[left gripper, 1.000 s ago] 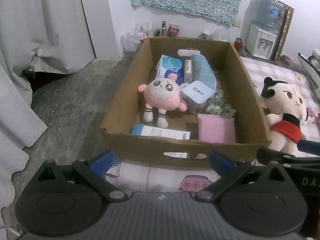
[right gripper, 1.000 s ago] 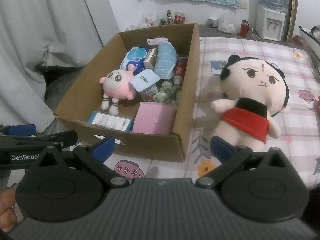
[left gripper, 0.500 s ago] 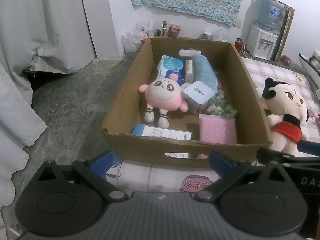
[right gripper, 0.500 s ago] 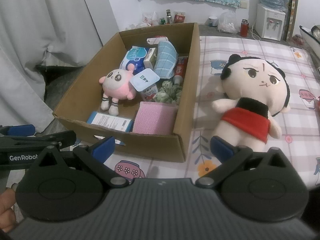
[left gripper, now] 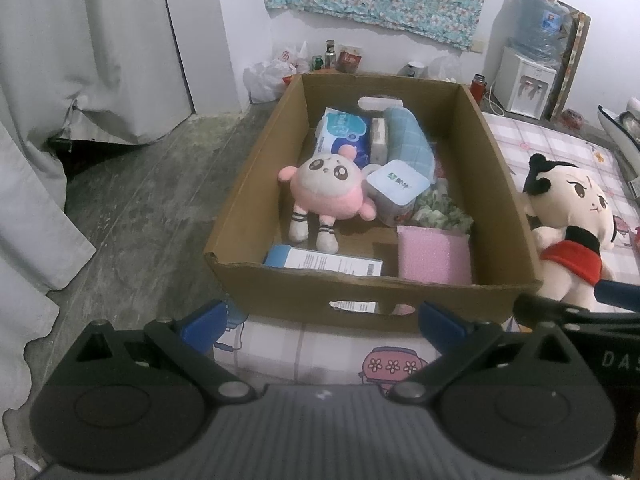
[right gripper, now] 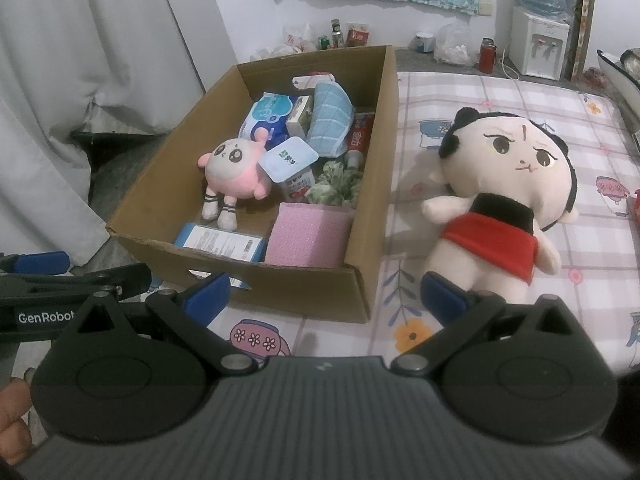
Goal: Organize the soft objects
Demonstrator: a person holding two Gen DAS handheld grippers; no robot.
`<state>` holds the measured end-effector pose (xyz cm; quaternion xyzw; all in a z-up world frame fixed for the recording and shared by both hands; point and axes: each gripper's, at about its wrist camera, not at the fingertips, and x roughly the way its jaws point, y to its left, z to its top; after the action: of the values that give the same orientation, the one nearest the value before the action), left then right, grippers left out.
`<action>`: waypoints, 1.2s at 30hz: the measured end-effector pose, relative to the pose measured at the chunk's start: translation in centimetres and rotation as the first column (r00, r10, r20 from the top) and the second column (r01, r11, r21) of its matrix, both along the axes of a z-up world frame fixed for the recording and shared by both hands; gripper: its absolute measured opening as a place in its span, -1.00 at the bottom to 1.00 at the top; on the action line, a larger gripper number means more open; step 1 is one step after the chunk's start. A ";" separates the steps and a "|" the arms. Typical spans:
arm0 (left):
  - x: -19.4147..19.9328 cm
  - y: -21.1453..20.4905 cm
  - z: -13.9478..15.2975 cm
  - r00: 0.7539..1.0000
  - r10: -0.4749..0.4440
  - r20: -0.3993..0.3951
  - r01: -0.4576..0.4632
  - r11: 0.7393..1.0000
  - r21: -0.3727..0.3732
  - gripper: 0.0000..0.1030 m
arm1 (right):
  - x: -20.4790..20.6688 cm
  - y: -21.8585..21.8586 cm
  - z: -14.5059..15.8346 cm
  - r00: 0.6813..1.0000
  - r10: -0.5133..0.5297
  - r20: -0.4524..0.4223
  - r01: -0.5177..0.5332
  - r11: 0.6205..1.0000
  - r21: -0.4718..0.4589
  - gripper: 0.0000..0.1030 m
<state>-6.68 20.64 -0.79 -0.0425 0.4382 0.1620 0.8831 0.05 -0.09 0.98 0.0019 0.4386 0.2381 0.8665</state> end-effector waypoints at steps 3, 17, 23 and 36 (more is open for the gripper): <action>-0.1 0.0 0.1 1.000 0.001 0.000 -0.001 1.000 -0.002 0.99 | -0.1 0.0 0.1 1.000 0.001 0.008 -0.001 1.000 -0.001 0.98; -0.1 -0.1 0.2 1.000 0.001 -0.001 -0.001 1.000 0.001 0.99 | -0.3 0.1 0.3 1.000 0.000 0.008 0.000 1.000 -0.003 0.98; -0.1 -0.1 0.1 1.000 0.001 -0.003 -0.001 1.000 0.003 0.99 | -0.3 0.1 0.3 1.000 0.001 0.010 -0.001 1.000 -0.004 0.98; -0.2 -0.2 0.1 1.000 0.002 -0.004 -0.002 1.000 0.004 0.99 | -0.3 0.0 0.0 1.000 -0.002 -0.001 0.001 1.000 -0.003 0.98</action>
<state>-6.90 20.43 -0.69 -0.0408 0.4396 0.1637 0.8822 -0.27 -0.07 1.02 0.0012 0.4395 0.2369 0.8664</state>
